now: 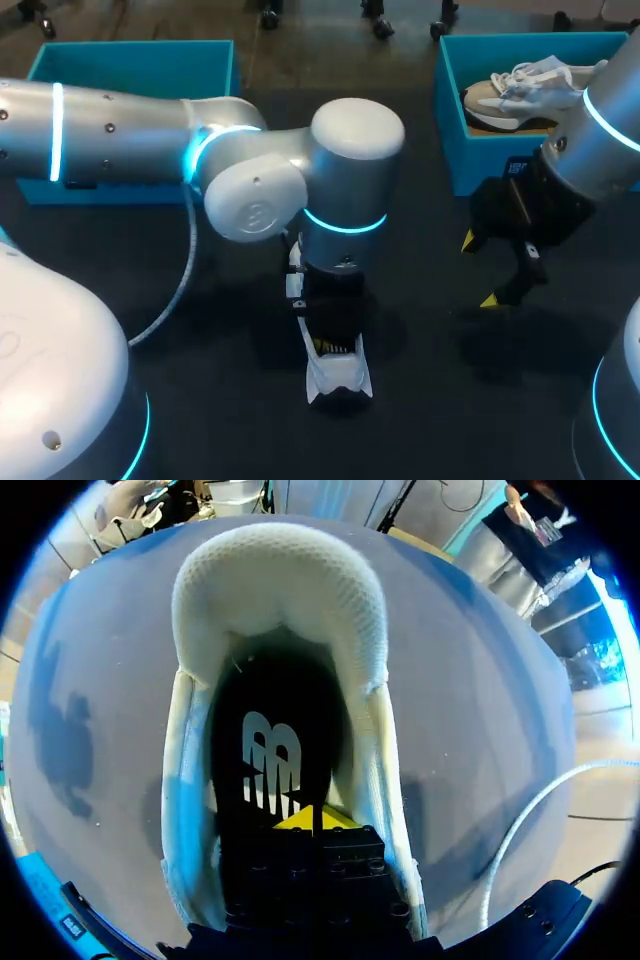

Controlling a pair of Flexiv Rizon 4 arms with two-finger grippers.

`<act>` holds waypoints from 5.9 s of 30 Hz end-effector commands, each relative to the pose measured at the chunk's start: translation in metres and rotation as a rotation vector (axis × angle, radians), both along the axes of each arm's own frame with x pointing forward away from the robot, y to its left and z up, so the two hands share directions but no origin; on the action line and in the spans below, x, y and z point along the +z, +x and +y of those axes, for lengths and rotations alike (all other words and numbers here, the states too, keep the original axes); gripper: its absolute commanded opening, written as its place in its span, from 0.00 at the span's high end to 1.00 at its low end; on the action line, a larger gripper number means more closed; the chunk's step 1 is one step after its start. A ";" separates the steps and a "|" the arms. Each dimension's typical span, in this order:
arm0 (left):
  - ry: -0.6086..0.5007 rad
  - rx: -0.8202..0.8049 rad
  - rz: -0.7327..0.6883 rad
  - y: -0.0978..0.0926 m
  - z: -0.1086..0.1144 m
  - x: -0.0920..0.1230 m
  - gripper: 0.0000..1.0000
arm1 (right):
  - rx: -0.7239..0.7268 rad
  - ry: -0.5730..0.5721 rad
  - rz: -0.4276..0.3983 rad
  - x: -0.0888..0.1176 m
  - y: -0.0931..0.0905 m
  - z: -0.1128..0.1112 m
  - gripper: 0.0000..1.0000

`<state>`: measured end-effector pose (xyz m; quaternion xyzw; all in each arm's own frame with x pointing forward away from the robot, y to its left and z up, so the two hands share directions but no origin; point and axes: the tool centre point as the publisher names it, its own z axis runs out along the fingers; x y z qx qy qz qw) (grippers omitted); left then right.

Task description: Take the shoe out of the shoebox, open the shoe tongue, remove and reinsert the insole, then place the shoe into the shoebox

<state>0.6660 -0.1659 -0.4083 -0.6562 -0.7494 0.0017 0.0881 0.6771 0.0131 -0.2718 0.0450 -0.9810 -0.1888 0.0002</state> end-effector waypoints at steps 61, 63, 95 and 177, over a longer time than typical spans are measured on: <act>-0.007 -0.019 0.002 -0.020 -0.034 -0.013 1.00 | -0.001 -0.002 -0.002 -0.001 -0.001 0.000 0.00; -0.009 -0.010 0.002 -0.017 -0.029 -0.010 1.00 | -0.001 -0.002 -0.002 -0.001 -0.001 0.000 0.00; -0.001 0.003 -0.078 0.003 -0.019 0.036 1.00 | -0.001 -0.002 -0.002 -0.001 -0.001 0.000 0.00; -0.163 0.056 -0.178 0.118 0.006 0.135 0.54 | -0.001 -0.002 -0.002 -0.001 -0.001 0.000 0.00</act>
